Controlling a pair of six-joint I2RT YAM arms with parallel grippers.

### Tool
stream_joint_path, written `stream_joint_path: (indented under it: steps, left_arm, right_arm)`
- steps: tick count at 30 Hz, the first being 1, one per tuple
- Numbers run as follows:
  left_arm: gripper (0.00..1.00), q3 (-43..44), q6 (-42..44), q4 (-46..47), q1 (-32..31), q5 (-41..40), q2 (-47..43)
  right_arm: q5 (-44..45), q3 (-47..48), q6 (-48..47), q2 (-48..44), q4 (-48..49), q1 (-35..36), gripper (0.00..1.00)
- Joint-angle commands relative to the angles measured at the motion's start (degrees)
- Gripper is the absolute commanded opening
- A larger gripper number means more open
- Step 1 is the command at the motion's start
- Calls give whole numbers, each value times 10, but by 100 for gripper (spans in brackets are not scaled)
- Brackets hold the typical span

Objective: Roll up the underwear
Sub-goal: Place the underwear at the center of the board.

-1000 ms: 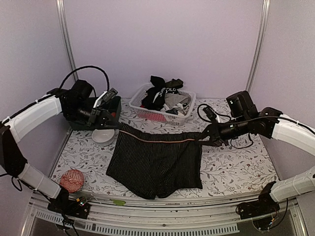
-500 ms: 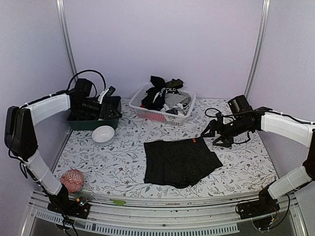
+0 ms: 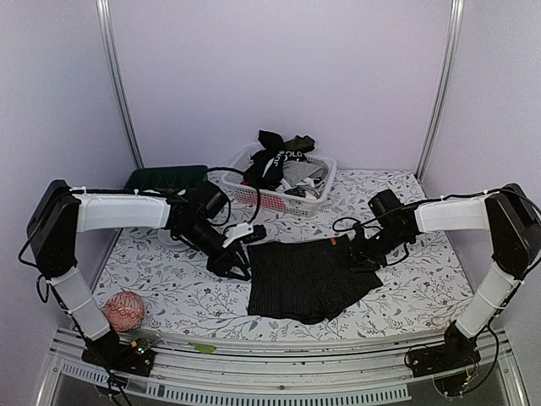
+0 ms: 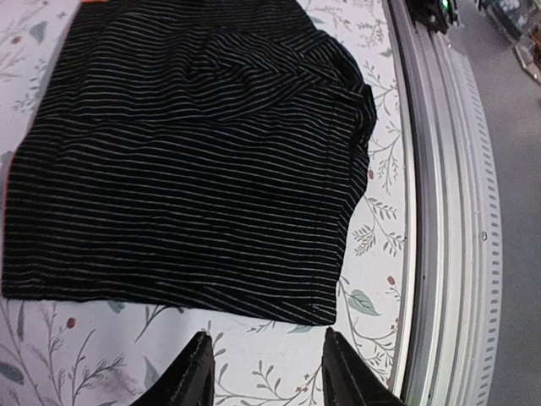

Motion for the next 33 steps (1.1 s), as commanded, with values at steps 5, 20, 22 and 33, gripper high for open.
stream_joint_path:
  steps: [5, 20, 22, 33]
  left_arm:
    - [41, 11, 30, 55, -99, -56, 81]
    - [18, -47, 28, 20, -36, -148, 102]
    - [16, -58, 50, 19, 3, -191, 97]
    - [26, 34, 30, 8, 92, -193, 43]
  right_arm:
    - [7, 15, -54, 52, -6, 8, 32]
    - [-29, -22, -89, 52, -50, 68, 24]
    - [-54, -25, -66, 46, -43, 106, 23]
    - [-165, 43, 0, -26, 4, 149, 33]
